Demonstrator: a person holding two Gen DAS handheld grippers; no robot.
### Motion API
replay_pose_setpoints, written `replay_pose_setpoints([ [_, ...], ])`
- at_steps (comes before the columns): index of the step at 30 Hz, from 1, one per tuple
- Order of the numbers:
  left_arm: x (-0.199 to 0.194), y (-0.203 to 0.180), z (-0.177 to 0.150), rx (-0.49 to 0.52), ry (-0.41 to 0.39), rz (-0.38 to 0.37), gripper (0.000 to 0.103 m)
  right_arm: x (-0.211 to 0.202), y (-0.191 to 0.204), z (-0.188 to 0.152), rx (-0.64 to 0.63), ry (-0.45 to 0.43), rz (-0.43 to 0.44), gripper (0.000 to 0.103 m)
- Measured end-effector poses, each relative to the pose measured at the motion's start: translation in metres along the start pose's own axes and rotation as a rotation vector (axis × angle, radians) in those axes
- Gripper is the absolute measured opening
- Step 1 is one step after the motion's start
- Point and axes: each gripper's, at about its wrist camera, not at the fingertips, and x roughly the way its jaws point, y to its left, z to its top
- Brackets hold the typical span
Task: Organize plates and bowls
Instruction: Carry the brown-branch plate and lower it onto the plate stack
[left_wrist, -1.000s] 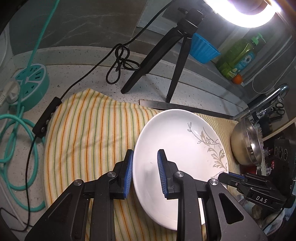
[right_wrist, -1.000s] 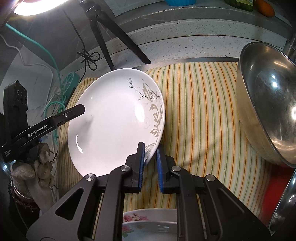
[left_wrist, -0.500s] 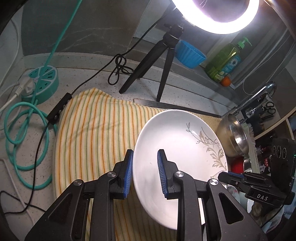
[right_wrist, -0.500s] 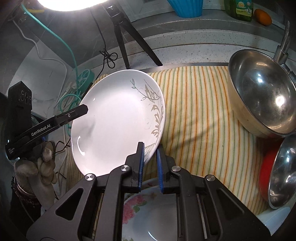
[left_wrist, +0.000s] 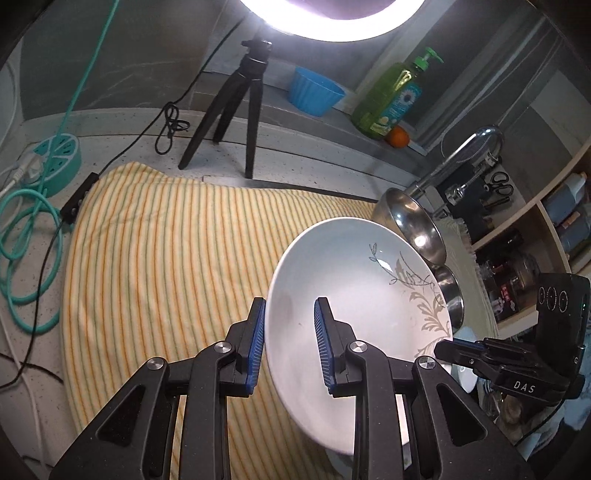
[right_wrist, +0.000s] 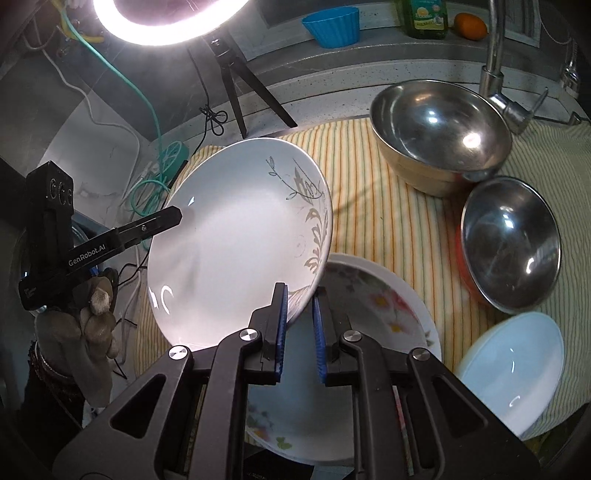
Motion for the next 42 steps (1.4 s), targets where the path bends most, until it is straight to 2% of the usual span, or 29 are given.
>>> replay_pose_setpoints([
  [10, 0.013, -0.041, -0.03, 0.079, 0.067, -0.029, 0.024, -0.022, -0.026, -0.049, 0.062, 0.025, -0.026, 0.014],
  [20, 0.023, -0.06, -0.051, 0.124, 0.118, -0.025, 0.024, -0.026, -0.039, -0.088, 0.116, 0.061, -0.025, 0.015],
  [42, 0.038, -0.072, -0.064, 0.175, 0.148, 0.025, 0.024, -0.027, -0.047, -0.103, 0.135, 0.078, -0.043, 0.016],
])
